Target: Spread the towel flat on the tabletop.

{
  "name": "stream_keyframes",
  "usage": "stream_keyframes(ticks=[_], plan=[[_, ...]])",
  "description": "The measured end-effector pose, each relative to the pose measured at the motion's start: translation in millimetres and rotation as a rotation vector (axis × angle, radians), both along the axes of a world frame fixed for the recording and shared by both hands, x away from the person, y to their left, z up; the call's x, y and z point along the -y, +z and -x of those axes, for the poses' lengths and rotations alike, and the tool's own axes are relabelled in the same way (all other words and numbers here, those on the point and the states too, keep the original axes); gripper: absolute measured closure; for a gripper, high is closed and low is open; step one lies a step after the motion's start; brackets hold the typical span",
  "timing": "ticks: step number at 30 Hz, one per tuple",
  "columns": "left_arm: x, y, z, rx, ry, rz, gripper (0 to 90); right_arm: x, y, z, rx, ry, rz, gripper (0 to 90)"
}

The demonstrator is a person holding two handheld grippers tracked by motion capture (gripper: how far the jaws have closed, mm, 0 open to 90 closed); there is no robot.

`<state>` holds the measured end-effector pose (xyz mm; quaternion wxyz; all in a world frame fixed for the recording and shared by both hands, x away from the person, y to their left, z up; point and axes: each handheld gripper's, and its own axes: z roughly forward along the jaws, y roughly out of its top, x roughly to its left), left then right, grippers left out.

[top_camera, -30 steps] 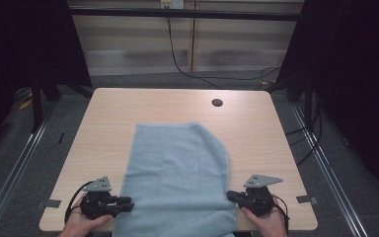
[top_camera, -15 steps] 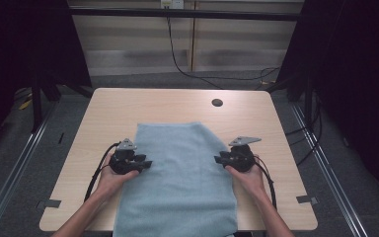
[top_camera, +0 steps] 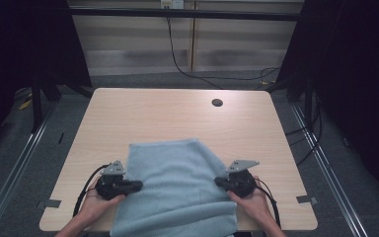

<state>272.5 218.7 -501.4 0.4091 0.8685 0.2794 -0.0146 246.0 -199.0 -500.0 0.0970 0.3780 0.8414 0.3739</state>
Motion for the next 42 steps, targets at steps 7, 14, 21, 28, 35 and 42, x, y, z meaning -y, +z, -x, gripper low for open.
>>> stream_keyframes(ticks=[7,14,21,28,35,42], plan=[[1.8,6.7,-4.1,0.044,0.029,0.035,72.2,11.1,16.8,-0.9,0.045,-0.053,-0.063,64.3],[-2.8,-2.7,-28.6,0.048,0.123,0.02,69.2,-6.6,3.3,-66.0,0.013,-0.102,-0.031,65.9],[-1.8,-2.5,-24.2,0.054,0.133,0.009,66.4,-21.3,23.9,-50.3,0.091,-0.042,-0.095,84.9],[-0.4,-2.1,-22.5,0.054,0.133,0.005,65.6,-51.5,18.7,-5.7,0.038,0.182,-0.074,73.0],[-2.0,-2.7,-24.1,0.04,0.13,0.019,65.7,-45.2,24.7,-8.4,0.065,0.139,-0.104,60.7],[-3.0,-2.9,-25.0,0.037,0.127,0.022,65.7,-57.1,6.7,-38.0,0.0,0.137,-0.069,58.1]])
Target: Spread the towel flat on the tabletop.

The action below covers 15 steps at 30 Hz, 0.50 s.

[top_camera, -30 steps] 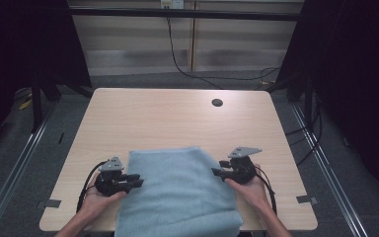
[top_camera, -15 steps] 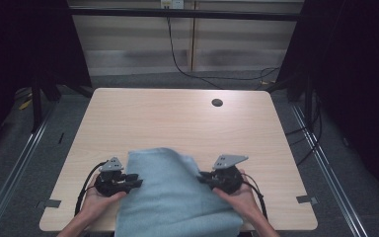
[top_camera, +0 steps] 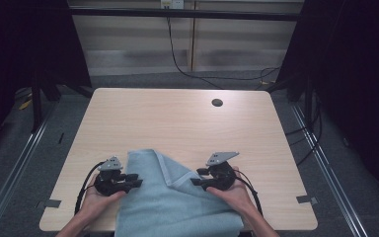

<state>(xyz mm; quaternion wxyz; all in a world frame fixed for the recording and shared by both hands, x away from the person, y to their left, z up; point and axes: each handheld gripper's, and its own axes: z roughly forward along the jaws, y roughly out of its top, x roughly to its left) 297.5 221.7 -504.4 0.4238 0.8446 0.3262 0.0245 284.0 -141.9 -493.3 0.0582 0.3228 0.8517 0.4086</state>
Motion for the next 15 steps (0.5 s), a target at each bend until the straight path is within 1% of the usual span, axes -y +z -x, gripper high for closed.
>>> stream_keyframes(ticks=[1,2,3,4,5,6,8,9,10,11,12,13,14,15], plan=[[0.0,0.0,0.0,0.0,0.0,0.0,65.7,0.0,0.0,0.0,0.0,0.0,0.0,58.1],[-0.2,-0.3,-0.2,0.002,0.002,0.001,65.7,-5.2,-2.9,1.8,0.011,0.026,0.03,69.8],[-0.2,-0.3,-0.2,0.002,0.002,0.001,65.8,-5.2,-2.9,1.8,0.011,0.026,0.03,69.8],[-0.2,-0.4,-0.4,0.003,0.001,0.002,65.8,-5.6,-0.2,3.6,0.028,0.039,0.033,86.2],[-0.2,-0.5,-0.4,0.005,-0.001,0.002,65.8,-4.2,2.3,3.9,0.038,0.027,0.029,87.4],[-0.3,-0.5,-0.3,0.007,-0.003,0.001,65.8,-4.2,2.3,3.9,0.038,0.027,0.029,87.4],[-0.1,-0.8,0.1,0.008,0.0,0.003,65.7,1.8,8.1,3.3,0.057,-0.005,0.005,88.2],[-0.1,-0.9,0.2,0.01,-0.001,0.005,65.7,12.5,15.3,1.5,0.076,-0.053,-0.026,88.2],[-0.3,-1.1,0.2,0.009,-0.001,0.009,65.7,19.4,18.8,0.0,0.086,-0.078,-0.043,88.2],[-0.7,-1.3,-0.1,0.008,-0.004,0.012,65.7,26.8,22.4,-1.8,0.098,-0.107,-0.049,88.2],[-1.0,-1.5,-0.1,0.008,-0.004,0.015,65.7,26.8,22.4,-1.8,0.098,-0.107,-0.049,88.2],[-1.3,-1.9,-0.3,0.007,-0.005,0.02,65.7,43.0,29.4,-6.3,0.117,-0.168,-0.069,88.2],[-1.2,-2.1,-0.3,0.008,-0.002,0.021,65.7,43.0,29.4,-6.3,0.117,-0.168,-0.069,88.2],[-1.4,-1.9,-0.5,0.009,-0.006,0.018,65.8,51.4,31.8,-9.4,0.132,-0.204,-0.073,88.2]])
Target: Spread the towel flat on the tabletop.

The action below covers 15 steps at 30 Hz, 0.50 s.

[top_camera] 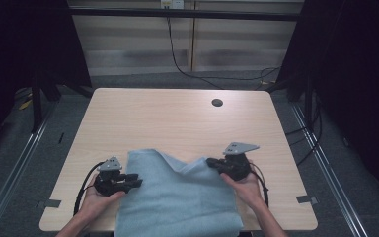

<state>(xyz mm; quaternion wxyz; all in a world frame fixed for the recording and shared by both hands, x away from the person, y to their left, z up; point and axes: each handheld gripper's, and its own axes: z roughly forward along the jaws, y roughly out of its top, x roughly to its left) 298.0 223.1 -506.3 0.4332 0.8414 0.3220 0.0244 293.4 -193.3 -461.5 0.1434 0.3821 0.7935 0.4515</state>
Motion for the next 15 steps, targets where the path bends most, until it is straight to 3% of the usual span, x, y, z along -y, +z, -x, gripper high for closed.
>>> stream_keyframes(ticks=[3,5,6,8,12,15], plan=[[-0.4,0.2,-0.6,-0.001,-0.008,-0.001,64.6,30.0,-1.7,-12.3,-0.006,-0.106,-0.02,87.0],[1.5,0.5,0.4,0.008,-0.009,-0.006,62.2,34.4,-4.8,-15.4,-0.019,-0.122,-0.008,84.9],[2.9,1.3,0.4,0.013,-0.014,-0.016,59.4,41.0,-11.6,-20.2,-0.032,-0.171,0.008,75.8],[3.0,2.5,-0.9,0.005,-0.012,-0.008,58.5,45.2,-14.8,-22.0,-0.037,-0.197,0.008,67.6],[-2.8,8.2,-8.4,0.006,0.019,0.008,57.8,45.0,-13.5,-21.6,-0.038,-0.194,0.008,64.1],[-4.5,7.9,-23.0,0.005,0.058,-0.023,57.8,26.4,-21.9,-20.3,-0.076,-0.094,0.028,66.9]])
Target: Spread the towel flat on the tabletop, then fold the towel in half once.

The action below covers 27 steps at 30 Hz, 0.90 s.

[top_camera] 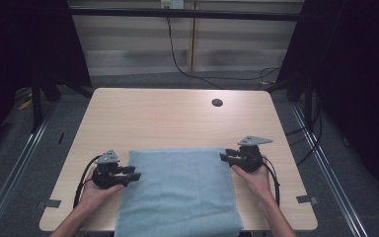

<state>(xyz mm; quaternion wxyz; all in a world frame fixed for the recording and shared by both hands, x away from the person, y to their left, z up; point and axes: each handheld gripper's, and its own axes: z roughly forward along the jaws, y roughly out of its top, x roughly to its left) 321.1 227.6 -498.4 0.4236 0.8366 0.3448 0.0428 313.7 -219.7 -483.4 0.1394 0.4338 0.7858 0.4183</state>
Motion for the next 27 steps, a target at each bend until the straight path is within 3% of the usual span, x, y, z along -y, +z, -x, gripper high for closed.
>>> stream_keyframes(ticks=[3,4,7,10,13,16,18,20,21,22,24,26,27], plan=[[1.8,-4.5,-1.8,0.005,0.001,-0.029,57.3,-12.6,-7.5,2.6,-0.027,0.042,0.041,67.1],[2.3,-4.9,-0.2,0.014,-0.015,-0.028,55.9,-19.7,-12.5,6.6,-0.052,0.073,0.086,66.7],[3.0,-4.7,2.1,0.018,-0.037,-0.037,54.9,-20.9,-15.2,13.6,-0.059,0.077,0.12,66.0],[4.3,-3.4,7.6,-0.004,-0.068,-0.031,54.8,-15.6,-18.2,25.8,-0.059,0.074,0.108,65.7],[5.1,-1.3,11.0,-0.027,-0.113,-0.028,54.3,-14.5,-15.1,38.1,-0.067,0.085,0.142,65.4],[3.8,3.8,3.1,-0.009,-0.083,-0.038,52.7,-10.9,-13.4,39.9,-0.062,0.085,0.12,58.9],[1.6,9.2,-6.4,0.02,-0.037,-0.014,52.7,-7.7,-10.5,33.4,-0.048,0.074,0.11,56.3],[-0.6,15.0,-24.4,0.03,0.008,0.001,50.3,-1.6,-6.9,16.3,-0.036,0.041,0.09,52.4],[-0.6,15.0,-24.4,0.03,0.008,0.001,49.6,-1.6,-6.9,16.3,-0.036,0.041,0.09,52.4],[-1.0,14.3,-30.5,0.026,0.019,-0.006,47.9,1.3,-9.5,4.0,-0.028,0.006,0.102,47.0],[-2.3,8.7,-37.5,0.026,0.043,0.014,46.4,3.0,-12.0,-2.2,-0.039,0.001,0.098,44.7],[-1.0,2.4,-39.7,0.032,0.082,-0.048,44.0,4.7,-17.1,-10.3,-0.037,-0.021,0.098,42.2],[-1.5,0.0,-40.9,0.022,0.08,-0.044,41.0,4.8,-19.1,-12.2,-0.033,-0.027,0.095,41.2]])
